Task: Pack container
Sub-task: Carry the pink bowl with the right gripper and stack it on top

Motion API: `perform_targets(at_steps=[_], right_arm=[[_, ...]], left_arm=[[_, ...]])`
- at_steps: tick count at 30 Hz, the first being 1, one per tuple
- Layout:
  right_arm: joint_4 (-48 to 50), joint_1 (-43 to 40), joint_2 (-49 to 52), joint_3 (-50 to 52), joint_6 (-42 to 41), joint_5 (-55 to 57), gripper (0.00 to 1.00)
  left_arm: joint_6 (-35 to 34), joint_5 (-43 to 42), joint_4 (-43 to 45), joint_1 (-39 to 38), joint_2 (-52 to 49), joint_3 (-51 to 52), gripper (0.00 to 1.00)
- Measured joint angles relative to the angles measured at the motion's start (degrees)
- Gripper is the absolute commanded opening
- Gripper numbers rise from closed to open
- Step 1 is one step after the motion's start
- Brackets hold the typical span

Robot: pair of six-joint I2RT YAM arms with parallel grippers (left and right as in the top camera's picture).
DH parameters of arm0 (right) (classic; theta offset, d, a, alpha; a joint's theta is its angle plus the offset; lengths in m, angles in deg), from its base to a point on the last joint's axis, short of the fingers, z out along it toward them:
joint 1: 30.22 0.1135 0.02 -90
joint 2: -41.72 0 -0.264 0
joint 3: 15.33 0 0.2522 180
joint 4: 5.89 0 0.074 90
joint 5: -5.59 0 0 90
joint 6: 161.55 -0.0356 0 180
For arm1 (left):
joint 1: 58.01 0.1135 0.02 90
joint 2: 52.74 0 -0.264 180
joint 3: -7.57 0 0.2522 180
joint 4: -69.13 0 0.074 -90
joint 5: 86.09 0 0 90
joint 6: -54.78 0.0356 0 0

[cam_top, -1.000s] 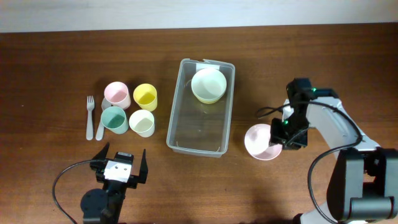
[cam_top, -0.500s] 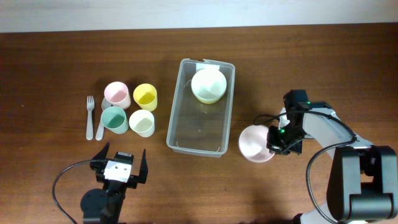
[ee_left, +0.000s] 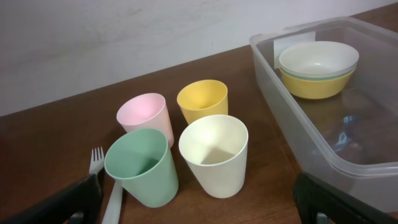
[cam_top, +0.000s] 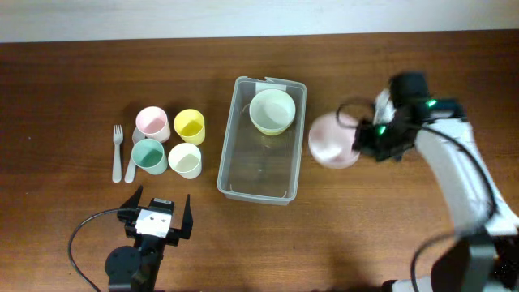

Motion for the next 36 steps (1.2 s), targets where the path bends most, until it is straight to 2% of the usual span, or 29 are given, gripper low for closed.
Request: perform_targets(at_steps=[4,7,11,16,23,30,31,32,36], right_arm=[[-2.89,1.29,-2.54,-15.72,-0.13,-0.63,0.04],[-1.31,4.42,-3.61,-20.76,-0.15,-0.90,0.04],[1.73,10.01,-1.51,-21.51,-0.15,-1.11,0.04],[7.02,15.06,9.66,-21.51,-0.15,-1.55,0.04],[15.80,16.85,25.29,-21.38,0.17,-1.46,0.04],[21.33,16.96,29.49,-21.27,0.55,0.17,0.04],[21.90,16.92,29.49,-21.27,0.57,0.39,0.15],[22.23,16.81,29.49,-21.27,0.90,0.57,0.32],[20.57,16.74,29.49,-21.35,0.76,0.94,0.35]], left_arm=[[0.00,0.00,0.02,0.00,0.00,0.00,1.00],[0.00,0.00,0.02,0.00,0.00,0.00,1.00],[0.00,0.00,0.04,0.00,0.00,0.00,1.00],[0.00,0.00,0.02,0.00,0.00,0.00,1.00],[-0.02,0.00,0.04,0.00,0.00,0.00,1.00],[-0.02,0.00,0.04,0.00,0.00,0.00,1.00],[0.00,0.00,0.02,0.00,0.00,0.00,1.00],[-0.02,0.00,0.04,0.00,0.00,0.00,1.00],[0.00,0.00,0.04,0.00,0.00,0.00,1.00]])
